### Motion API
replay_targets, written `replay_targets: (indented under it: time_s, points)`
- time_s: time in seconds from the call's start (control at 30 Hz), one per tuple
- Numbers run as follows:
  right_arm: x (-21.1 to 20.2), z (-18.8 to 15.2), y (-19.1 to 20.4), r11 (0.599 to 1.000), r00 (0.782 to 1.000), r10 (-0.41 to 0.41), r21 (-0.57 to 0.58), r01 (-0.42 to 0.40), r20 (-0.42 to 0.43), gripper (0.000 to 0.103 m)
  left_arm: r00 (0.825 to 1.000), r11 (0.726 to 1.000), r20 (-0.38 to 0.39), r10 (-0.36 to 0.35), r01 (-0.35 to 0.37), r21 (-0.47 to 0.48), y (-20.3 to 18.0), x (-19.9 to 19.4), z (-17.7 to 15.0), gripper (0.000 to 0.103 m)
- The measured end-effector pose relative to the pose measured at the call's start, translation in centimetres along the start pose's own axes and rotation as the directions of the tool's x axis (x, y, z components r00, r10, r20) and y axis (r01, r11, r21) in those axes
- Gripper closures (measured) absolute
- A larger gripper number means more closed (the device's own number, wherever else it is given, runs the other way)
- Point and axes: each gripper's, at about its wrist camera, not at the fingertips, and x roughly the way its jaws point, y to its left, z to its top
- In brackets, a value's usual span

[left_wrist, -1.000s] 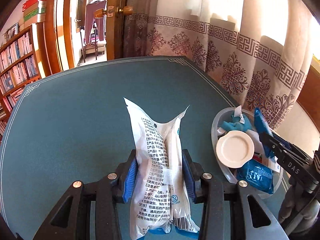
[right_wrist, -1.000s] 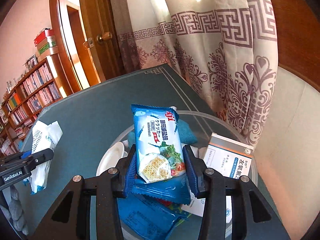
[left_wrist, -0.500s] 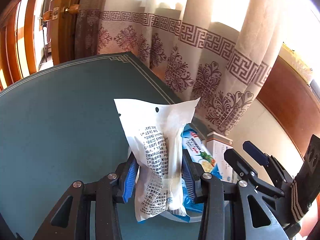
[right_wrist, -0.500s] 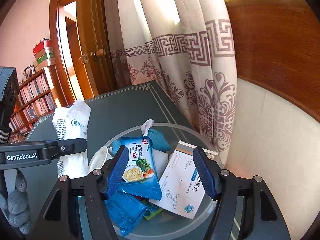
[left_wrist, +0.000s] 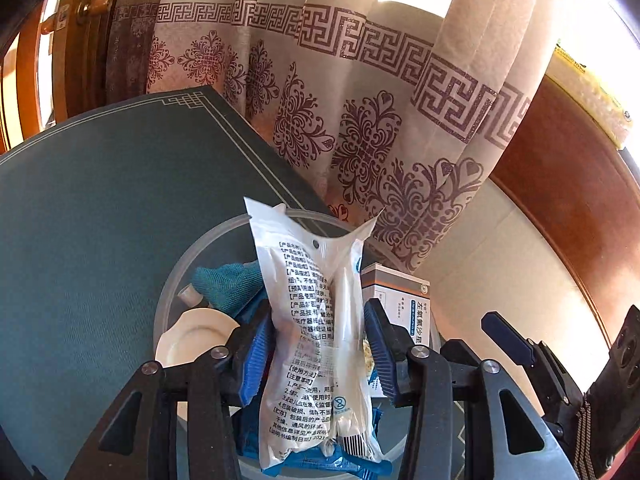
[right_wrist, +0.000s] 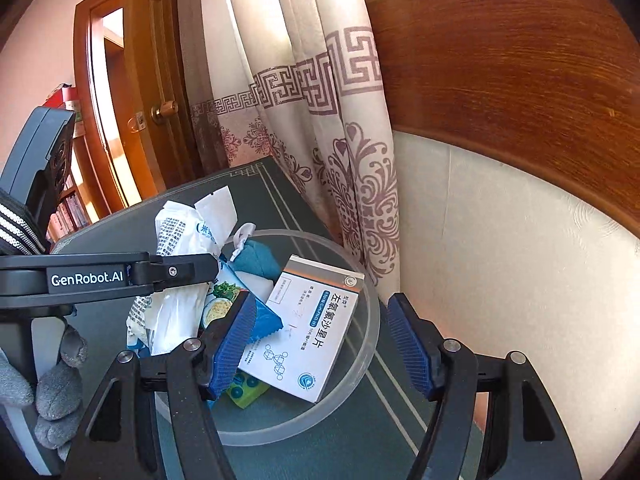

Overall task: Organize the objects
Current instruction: 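Carry the white packet with the left gripper to the bowl while the right carries the cracker packet, then drop both packets into the bowl by opening both grippers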

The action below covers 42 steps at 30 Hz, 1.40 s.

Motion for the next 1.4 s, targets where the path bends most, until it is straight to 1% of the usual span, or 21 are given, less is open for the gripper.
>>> replay_targets:
  time_s: [0.1,0.13,0.17,0.2,0.23,0.33,0.43,0.47,0.53,0.57,0.63,0.7,0.8,0.9,1.0,1.2,1.33,1.4]
  points:
    - [0.1,-0.2,0.2,1.0,1.0,0.003,-0.01,-0.003,-0.009,0.033,0.998,0.998,0.008,-0.064,0.064,-0.013,0.2,-0.4,-0.1,0.033]
    - [0.1,-0.3,0.3,1.0,1.0,0.006,-0.014,-0.006,-0.014,0.033,0.997,0.997,0.017,-0.075,0.075,-0.009,0.1,-0.7,-0.1,0.021]
    - [0.2,-0.3,0.4,1.0,1.0,0.007,-0.018,-0.008,-0.02,0.032,0.997,0.998,0.032,-0.068,0.068,-0.001,-0.1,-1.1,-0.2,0.005]
    - [0.1,-0.4,0.4,1.0,1.0,0.008,-0.02,-0.008,-0.023,0.029,0.998,0.999,0.052,-0.043,0.043,0.003,-0.2,-1.5,-0.2,0.0]
    - [0.2,-0.5,0.5,1.0,1.0,0.009,-0.022,-0.009,-0.024,0.028,0.997,1.0,0.072,-0.029,0.029,0.007,-0.3,-1.9,-0.2,0.0]
    - [-0.3,-0.7,0.7,1.0,1.0,0.005,-0.024,-0.006,-0.024,0.022,0.997,0.999,0.073,-0.038,0.038,-0.003,0.0,-2.3,-0.1,0.0]
    - [-0.7,-0.9,0.7,0.999,1.0,-0.001,-0.032,0.0,-0.03,0.019,0.997,1.0,0.08,-0.015,0.017,-0.022,0.6,-2.8,-0.1,0.0]
    - [-1.0,-1.1,0.7,0.999,0.999,-0.004,-0.036,0.003,-0.033,0.018,0.996,1.0,0.084,0.003,-0.001,-0.025,0.7,-3.0,-0.1,0.0]
    - [-1.3,-1.4,0.7,0.999,0.999,-0.009,-0.044,0.008,-0.04,0.017,0.992,0.997,0.097,0.077,-0.075,-0.031,0.9,-3.6,-0.4,0.0]
    - [-1.4,-1.7,0.8,0.999,0.999,-0.012,-0.048,0.01,-0.045,0.017,0.987,0.993,0.107,0.117,-0.114,-0.033,1.0,-3.9,-0.6,0.0]
    - [-1.7,-2.2,1.0,0.998,0.998,-0.021,-0.061,0.017,-0.055,0.014,0.972,0.983,0.146,0.184,-0.182,-0.028,1.0,-4.7,-1.0,0.0]
    - [-2.0,-2.7,1.3,0.996,0.998,-0.035,-0.079,0.03,-0.062,0.008,0.956,0.973,0.182,0.229,-0.229,-0.019,1.0,-5.4,-1.5,0.0]
    - [-2.3,-3.5,1.6,0.994,0.996,-0.056,-0.1,0.048,-0.074,0.005,0.943,0.959,0.184,0.276,-0.283,0.01,1.0,-5.9,-2.1,0.0]
    - [-2.2,-4.2,2.1,0.991,0.993,-0.061,-0.121,0.049,-0.099,0.005,0.933,0.942,0.156,0.325,-0.334,0.033,0.9,-5.8,-2.5,0.0]
    - [-2.2,-4.8,2.7,0.989,0.992,-0.057,-0.144,0.04,-0.113,0.005,0.931,0.937,0.138,0.337,-0.347,0.05,0.7,-5.6,-3.0,0.0]
    - [-2.3,-5.6,3.7,0.983,0.989,-0.049,-0.18,0.024,-0.136,0.005,0.946,0.951,0.13,0.296,-0.305,0.052,0.7,-6.0,-4.0,0.0]
    - [-2.3,-5.8,4.1,0.981,0.989,-0.048,-0.191,0.02,-0.143,0.005,0.943,0.945,0.125,0.309,-0.319,0.072,0.4,-5.9,-4.5,0.0]
    - [-2.4,-5.8,4.3,0.981,0.989,-0.047,-0.195,0.018,-0.143,0.005,0.938,0.939,0.128,0.323,-0.335,0.082,0.3,-5.8,-4.7,0.0]
